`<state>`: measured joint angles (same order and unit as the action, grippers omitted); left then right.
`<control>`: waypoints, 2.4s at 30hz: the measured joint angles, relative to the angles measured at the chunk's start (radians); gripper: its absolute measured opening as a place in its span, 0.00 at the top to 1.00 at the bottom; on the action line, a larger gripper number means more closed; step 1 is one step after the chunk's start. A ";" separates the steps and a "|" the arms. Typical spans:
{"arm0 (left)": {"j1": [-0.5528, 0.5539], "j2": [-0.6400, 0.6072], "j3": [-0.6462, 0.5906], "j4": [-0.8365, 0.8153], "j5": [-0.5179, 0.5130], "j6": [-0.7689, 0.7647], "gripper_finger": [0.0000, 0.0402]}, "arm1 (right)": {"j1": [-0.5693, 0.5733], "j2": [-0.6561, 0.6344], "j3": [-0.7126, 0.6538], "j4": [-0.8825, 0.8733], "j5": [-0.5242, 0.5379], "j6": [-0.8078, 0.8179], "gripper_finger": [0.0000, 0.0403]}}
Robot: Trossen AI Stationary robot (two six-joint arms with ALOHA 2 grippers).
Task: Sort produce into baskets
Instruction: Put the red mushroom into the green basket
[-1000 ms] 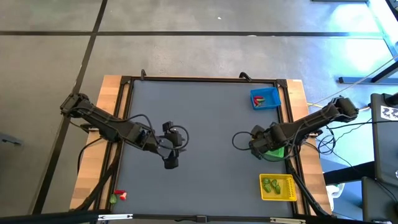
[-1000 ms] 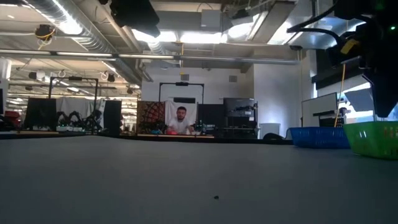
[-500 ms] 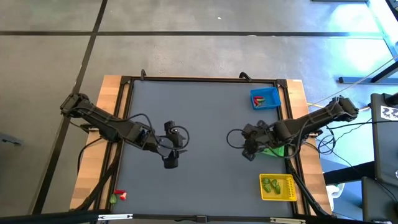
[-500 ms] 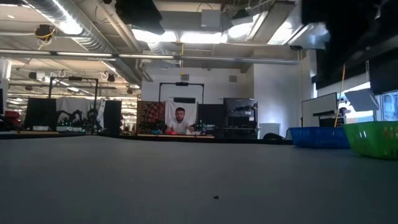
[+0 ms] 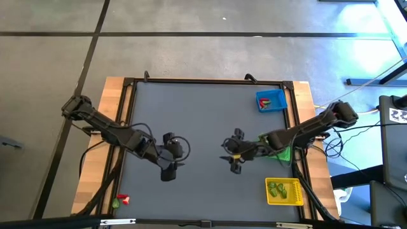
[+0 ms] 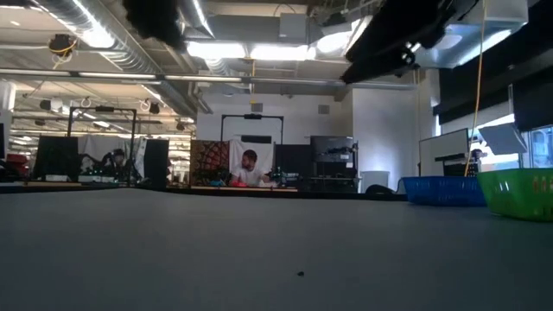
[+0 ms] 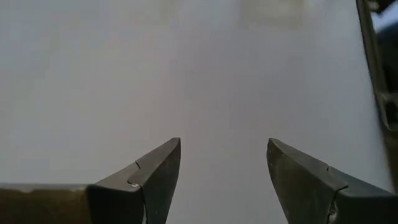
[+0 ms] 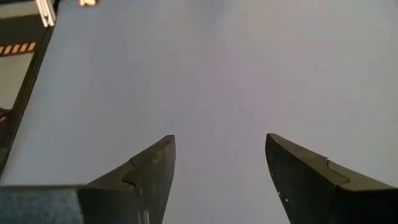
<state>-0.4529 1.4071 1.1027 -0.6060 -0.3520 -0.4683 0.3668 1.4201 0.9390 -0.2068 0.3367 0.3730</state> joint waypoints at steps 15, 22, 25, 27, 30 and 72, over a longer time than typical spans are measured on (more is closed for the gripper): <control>-0.249 0.037 0.001 -0.315 0.316 -0.383 0.42 | -0.001 0.175 0.000 0.137 -0.008 -0.065 0.38; -0.384 0.125 0.001 -0.327 0.565 -0.555 0.42 | -0.001 0.175 0.000 0.127 -0.007 -0.068 0.38; -0.438 0.165 0.001 -0.321 0.649 -0.642 0.42 | -0.001 0.175 0.000 0.128 -0.007 -0.068 0.38; -0.469 0.193 0.001 -0.303 0.691 -0.670 0.42 | -0.001 0.175 0.000 0.128 -0.007 -0.068 0.38; -0.512 0.226 0.001 -0.251 0.706 -0.691 0.42 | -0.001 0.175 0.000 0.128 -0.006 -0.068 0.38; -0.505 0.379 0.018 -0.132 0.777 -0.722 0.49 | -0.001 0.174 0.000 0.128 -0.005 -0.068 0.38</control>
<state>-0.9581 1.7859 1.1204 -0.7383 0.4249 -1.1904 0.3660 1.5940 0.9394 -0.0784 0.3317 0.3054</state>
